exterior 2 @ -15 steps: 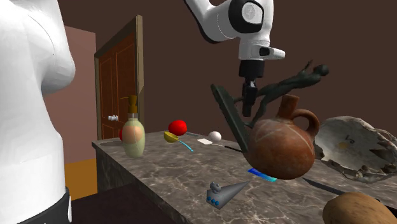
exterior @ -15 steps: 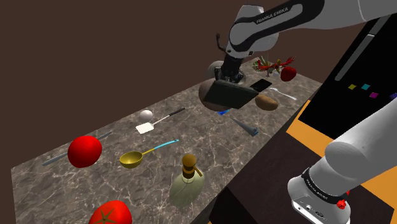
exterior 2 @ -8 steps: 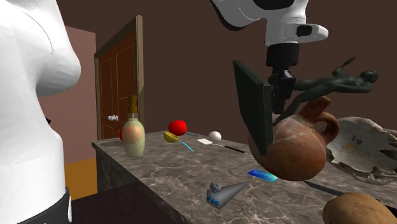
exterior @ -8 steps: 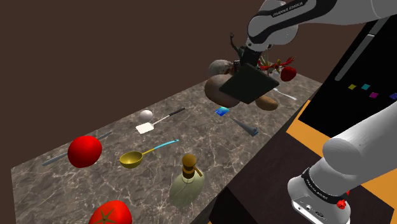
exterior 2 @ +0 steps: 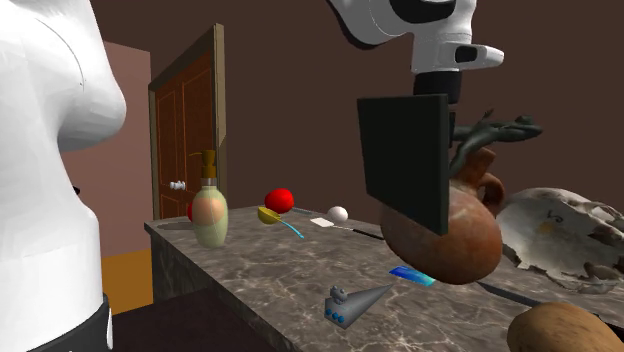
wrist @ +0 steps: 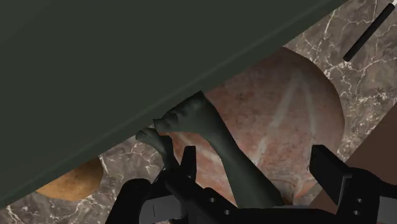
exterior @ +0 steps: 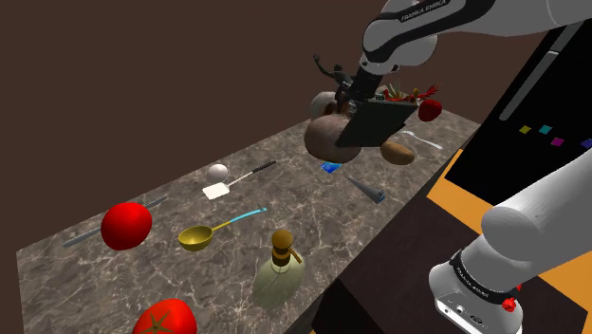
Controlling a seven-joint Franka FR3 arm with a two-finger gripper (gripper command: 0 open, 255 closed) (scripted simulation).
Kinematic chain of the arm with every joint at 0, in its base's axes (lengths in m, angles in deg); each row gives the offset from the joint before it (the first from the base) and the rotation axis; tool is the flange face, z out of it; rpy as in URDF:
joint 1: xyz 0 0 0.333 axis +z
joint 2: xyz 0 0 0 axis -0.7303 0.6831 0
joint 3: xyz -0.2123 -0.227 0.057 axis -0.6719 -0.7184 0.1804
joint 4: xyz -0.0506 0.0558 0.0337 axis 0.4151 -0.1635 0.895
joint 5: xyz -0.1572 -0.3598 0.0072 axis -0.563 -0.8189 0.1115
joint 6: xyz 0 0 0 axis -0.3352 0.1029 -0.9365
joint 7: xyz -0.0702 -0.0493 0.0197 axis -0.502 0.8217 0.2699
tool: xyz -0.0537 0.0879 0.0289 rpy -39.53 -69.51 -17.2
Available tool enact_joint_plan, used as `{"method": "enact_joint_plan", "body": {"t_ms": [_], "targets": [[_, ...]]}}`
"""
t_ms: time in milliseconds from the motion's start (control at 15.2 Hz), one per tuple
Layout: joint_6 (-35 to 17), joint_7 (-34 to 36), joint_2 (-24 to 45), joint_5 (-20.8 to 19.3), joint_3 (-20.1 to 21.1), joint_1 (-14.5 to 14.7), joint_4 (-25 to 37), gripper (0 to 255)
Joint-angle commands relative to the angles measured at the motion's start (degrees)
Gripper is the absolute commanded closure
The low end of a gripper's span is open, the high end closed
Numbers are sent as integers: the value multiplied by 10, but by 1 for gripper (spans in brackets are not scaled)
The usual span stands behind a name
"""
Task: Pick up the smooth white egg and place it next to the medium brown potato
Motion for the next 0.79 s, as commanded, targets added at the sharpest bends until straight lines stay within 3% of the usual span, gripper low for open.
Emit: {"method": "enact_joint_plan", "body": {"t_ms": [0,330,726], "targets": [[-19,35,16,-8,14,11,-11,0],[-54,134,55,-37,55,43,5,0],[-83,265,125,-99,91,87,53,0]]}}
